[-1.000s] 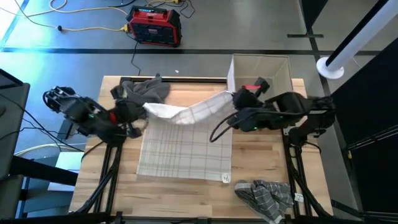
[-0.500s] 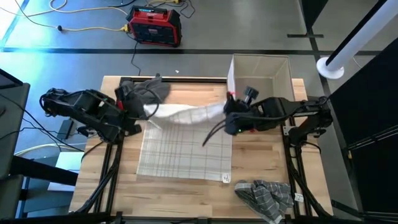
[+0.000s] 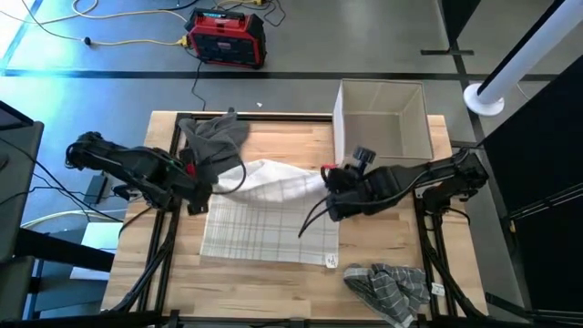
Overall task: Fold towel
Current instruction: Fold the white patterned towel
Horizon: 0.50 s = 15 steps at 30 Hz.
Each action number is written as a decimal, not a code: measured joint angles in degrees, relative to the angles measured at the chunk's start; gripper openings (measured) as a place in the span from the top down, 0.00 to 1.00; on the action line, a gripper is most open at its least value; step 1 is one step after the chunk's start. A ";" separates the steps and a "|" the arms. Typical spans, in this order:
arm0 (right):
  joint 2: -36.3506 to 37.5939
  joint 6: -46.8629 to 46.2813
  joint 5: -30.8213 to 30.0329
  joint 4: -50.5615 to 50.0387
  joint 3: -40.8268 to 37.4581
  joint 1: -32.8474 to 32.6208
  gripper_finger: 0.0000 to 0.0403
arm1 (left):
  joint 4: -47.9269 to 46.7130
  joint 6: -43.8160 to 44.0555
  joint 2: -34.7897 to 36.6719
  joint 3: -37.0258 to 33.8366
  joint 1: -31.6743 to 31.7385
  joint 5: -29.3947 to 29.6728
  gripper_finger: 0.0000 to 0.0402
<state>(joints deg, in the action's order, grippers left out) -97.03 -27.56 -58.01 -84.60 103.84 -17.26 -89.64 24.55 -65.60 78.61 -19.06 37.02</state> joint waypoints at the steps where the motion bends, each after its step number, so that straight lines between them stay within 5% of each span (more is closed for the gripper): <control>1: 0.04 0.76 -4.31 0.02 1.06 0.00 1.00 | -0.18 -1.90 0.04 1.29 0.03 4.70 1.00; 7: 0.25 3.56 -17.18 -0.34 3.33 0.99 1.00 | 1.69 -17.06 0.64 7.62 0.83 23.21 1.00; 10: 0.45 3.44 -13.74 -0.16 3.35 1.59 1.00 | 3.61 -20.54 1.47 9.28 1.96 20.85 1.00; 15: 0.39 3.62 -1.67 -0.03 3.33 1.35 1.00 | 3.59 -18.43 2.28 8.63 2.96 6.28 1.00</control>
<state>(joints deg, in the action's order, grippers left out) -96.64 -23.95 -59.68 -84.62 107.18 -15.90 -86.05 6.12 -63.32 87.23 -16.10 43.29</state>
